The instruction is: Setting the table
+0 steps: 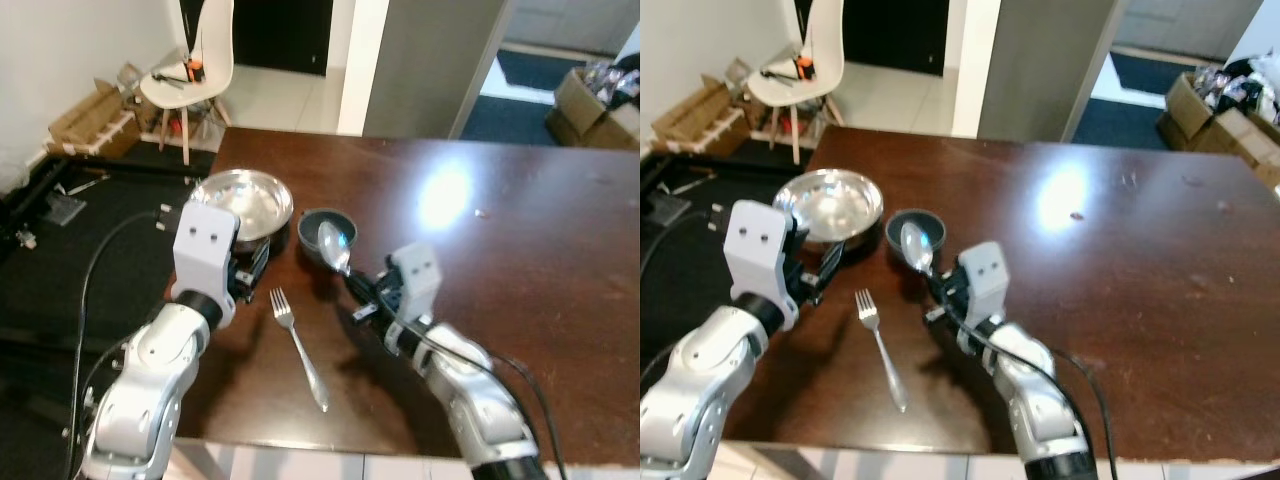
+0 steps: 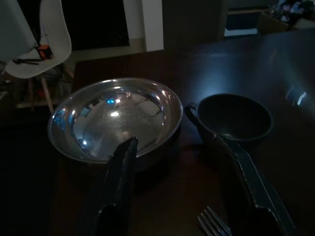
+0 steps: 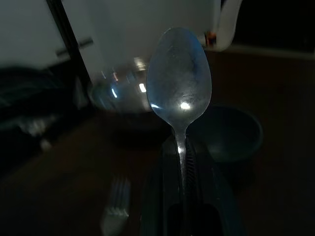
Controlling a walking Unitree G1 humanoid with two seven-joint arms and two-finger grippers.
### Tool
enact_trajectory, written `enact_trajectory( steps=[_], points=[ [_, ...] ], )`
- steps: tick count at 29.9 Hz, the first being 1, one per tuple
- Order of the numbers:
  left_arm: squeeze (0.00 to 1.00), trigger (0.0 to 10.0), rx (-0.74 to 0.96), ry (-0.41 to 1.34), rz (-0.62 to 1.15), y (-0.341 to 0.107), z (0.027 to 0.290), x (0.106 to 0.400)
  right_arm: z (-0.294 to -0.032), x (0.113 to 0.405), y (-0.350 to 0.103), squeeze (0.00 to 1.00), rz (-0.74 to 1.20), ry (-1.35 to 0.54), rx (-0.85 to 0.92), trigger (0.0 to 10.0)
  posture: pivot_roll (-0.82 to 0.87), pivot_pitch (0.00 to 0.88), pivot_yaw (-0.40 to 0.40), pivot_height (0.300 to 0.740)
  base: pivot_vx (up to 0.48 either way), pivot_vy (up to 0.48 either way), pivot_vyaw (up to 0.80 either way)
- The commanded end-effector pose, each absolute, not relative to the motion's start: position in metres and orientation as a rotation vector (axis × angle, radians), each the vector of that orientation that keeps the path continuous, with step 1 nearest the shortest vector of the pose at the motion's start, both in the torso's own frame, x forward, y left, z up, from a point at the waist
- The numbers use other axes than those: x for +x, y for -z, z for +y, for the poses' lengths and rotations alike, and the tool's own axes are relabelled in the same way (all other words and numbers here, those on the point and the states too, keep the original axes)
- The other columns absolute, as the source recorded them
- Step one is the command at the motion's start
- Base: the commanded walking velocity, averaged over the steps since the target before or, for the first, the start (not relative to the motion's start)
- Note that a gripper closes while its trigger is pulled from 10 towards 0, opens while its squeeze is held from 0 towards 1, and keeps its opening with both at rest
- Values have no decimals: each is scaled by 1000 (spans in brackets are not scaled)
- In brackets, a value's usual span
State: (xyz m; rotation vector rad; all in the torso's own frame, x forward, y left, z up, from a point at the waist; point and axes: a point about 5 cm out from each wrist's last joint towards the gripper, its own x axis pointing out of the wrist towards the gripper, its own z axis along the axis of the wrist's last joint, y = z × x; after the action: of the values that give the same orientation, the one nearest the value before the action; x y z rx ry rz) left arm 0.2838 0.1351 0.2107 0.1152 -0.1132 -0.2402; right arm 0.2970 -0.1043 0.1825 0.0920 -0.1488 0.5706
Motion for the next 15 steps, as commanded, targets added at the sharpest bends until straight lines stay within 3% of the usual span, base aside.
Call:
enact_trajectory(
  steps=[1,15],
  points=[
    [0,10000,117,249,-103,-208,135,285,-106,290,-181,0,-135,-557,115,10000,68,62,51,740,0,0,0],
    [0,10000,115,236,-71,-195,139,284,-122,266,-178,0,-168,-348,129,10000,20,26,58,740,0,0,0]
  ],
)
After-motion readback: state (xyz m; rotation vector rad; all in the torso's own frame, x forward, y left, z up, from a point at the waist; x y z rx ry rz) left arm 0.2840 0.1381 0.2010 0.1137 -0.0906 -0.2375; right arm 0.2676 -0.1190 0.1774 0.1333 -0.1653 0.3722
